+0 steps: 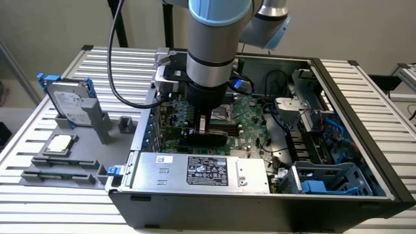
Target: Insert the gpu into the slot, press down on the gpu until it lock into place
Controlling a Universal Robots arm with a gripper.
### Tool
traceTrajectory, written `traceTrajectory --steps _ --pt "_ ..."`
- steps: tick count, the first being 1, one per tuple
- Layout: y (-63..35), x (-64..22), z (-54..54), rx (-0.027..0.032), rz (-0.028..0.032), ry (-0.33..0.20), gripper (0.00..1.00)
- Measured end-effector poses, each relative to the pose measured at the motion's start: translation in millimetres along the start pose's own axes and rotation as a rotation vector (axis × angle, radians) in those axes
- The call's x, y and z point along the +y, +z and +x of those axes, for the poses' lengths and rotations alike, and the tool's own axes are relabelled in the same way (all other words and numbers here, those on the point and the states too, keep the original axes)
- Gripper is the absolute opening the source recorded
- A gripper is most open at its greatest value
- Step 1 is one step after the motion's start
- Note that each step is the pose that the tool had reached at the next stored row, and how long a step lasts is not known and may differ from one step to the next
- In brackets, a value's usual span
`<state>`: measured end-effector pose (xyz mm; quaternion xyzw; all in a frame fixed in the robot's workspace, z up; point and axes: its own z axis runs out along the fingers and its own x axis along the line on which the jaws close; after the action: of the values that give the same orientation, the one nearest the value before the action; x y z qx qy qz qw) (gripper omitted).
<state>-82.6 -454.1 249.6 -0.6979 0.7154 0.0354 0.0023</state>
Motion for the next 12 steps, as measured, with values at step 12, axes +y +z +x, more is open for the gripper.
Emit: traceTrajectory --steps 12 --pt "-0.7 0.0 0.8 -0.0041 -0.0035 0.0 0.32"
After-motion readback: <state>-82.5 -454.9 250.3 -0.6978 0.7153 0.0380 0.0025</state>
